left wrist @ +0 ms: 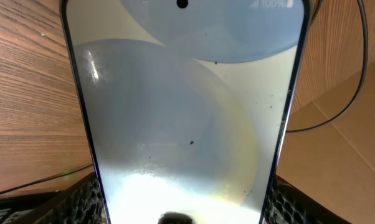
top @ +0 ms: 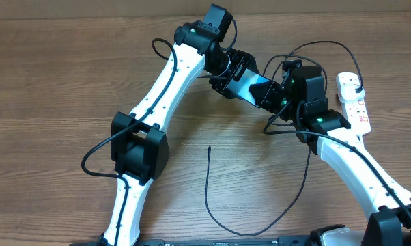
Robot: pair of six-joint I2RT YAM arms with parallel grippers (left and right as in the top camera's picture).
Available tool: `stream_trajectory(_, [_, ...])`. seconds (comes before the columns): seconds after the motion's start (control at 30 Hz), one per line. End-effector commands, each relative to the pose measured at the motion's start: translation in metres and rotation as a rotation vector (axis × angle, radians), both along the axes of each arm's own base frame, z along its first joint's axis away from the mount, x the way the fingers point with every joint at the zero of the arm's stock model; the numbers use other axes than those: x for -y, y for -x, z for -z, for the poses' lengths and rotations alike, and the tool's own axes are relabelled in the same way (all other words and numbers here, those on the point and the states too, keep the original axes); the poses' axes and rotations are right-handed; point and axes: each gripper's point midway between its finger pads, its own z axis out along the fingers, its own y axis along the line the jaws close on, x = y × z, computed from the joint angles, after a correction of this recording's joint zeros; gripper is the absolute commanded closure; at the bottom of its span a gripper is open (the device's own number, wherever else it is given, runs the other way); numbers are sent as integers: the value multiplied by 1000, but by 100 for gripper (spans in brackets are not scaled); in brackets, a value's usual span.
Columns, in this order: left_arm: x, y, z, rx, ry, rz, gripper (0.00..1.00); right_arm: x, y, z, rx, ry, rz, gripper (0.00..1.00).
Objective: Plug charger to phone and switch on socket
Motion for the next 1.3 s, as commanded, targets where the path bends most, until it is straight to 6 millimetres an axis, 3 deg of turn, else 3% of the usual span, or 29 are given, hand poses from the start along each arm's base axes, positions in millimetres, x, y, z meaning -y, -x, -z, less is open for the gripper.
stream_trajectory(0.0, [11, 5, -42, 94, 72, 45, 59, -8, -4, -13, 32, -20, -32, 96])
stream_trajectory(0.07, [11, 4, -42, 99, 72, 50, 34, -8, -4, -13, 32, -20, -32, 96])
stream_trajectory(0.13, [11, 5, -42, 100, 72, 50, 2, -8, -4, -13, 32, -21, -31, 96])
stream_trajectory(0.17, [11, 5, -42, 99, 72, 51, 0, -8, -4, -13, 33, -21, -31, 96])
stream_trajectory(0.4, [7, 2, -42, 133, 73, 76, 0, -4, -6, -15, 40, -21, -20, 96])
stream_trajectory(0.63, [-4, -4, -45, 159, 101, 104, 0, 16, -15, -16, 45, -23, 32, 96])
stream_trajectory(0.9, [-39, -14, -49, 159, 96, 86, 0, 46, -25, -15, 5, -65, 172, 96])
stream_trajectory(1.07, [-57, -24, -65, 222, 121, 79, 0, 52, -28, -17, -84, -208, 302, 96])
stream_trajectory(1.27, [-67, -34, -83, 301, 133, 64, 0, 43, -35, -33, -229, -531, 467, 96])
